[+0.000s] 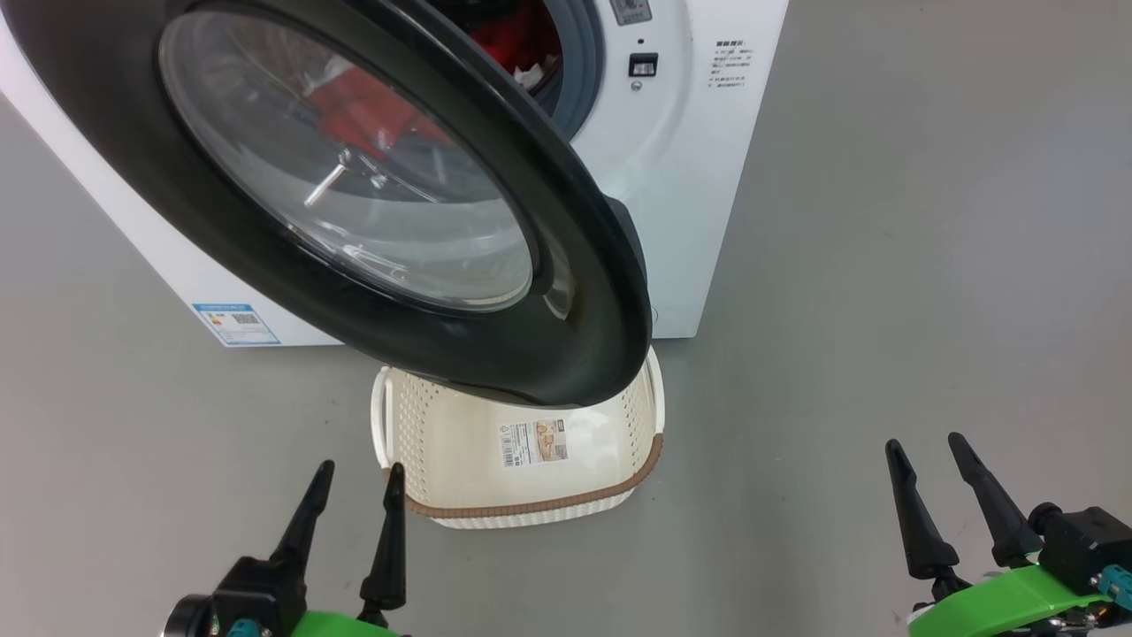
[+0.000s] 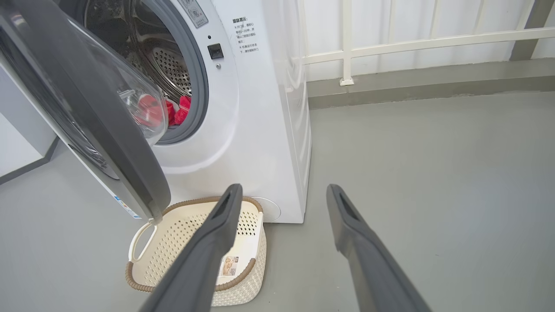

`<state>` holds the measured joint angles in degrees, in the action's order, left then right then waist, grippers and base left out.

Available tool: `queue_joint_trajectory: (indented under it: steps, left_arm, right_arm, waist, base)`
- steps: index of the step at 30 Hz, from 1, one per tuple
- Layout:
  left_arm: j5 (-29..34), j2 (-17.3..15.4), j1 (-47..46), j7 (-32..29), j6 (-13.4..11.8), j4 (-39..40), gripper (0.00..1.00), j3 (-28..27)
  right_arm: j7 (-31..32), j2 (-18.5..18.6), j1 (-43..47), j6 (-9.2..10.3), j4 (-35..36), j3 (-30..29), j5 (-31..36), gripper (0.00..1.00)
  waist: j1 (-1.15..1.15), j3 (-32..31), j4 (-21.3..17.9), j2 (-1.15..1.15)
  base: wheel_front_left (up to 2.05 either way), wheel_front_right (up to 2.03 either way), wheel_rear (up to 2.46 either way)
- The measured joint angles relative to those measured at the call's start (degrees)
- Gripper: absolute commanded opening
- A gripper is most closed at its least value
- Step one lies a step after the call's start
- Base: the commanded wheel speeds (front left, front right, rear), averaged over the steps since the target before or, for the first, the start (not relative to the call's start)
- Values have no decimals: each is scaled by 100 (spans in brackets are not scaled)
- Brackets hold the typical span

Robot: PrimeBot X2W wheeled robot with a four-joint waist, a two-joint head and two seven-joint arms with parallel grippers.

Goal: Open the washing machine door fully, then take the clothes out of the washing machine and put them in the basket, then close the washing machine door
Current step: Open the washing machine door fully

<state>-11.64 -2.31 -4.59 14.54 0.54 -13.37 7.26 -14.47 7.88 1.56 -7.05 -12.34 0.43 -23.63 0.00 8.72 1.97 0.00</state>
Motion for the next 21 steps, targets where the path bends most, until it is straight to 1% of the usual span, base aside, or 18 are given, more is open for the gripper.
queue_joint_trajectory:
  steps: [9,10,11,12,14,18,21]
  left_arm:
    - [0,0,0,0,0,2,100,1]
    - [0,0,0,0,0,3,100,1]
    - [0,0,0,0,0,3,100,2]
    - [0,0,-1,0,0,3,100,2]
    - [0,0,-1,0,0,3,100,10]
    - [0,0,-1,0,0,3,100,40]
    - [-2,-1,-1,0,0,3,100,66]
  right_arm:
    - [0,-9,-1,0,57,8,-7,100]
    - [0,-14,-1,0,74,11,-22,45]
    - [0,-29,-2,0,94,10,-77,20]
    - [0,-46,-2,0,130,11,-116,0]
    - [0,-91,-13,0,186,4,-234,0]
    - [0,-127,-154,0,347,52,-697,0]
    - [0,-129,-385,0,470,300,-1230,0]
  waist:
    - [0,4,0,0]
    - [0,6,2,0]
    - [0,7,4,0]
    - [0,7,7,0]
    - [0,7,14,0]
    - [0,17,41,0]
    - [0,35,66,0]
  base:
    - [0,0,0]
    - [0,0,0]
    - [0,0,0]
    - [0,0,0]
    - [0,0,0]
    - [0,0,0]
    - [0,0,0]
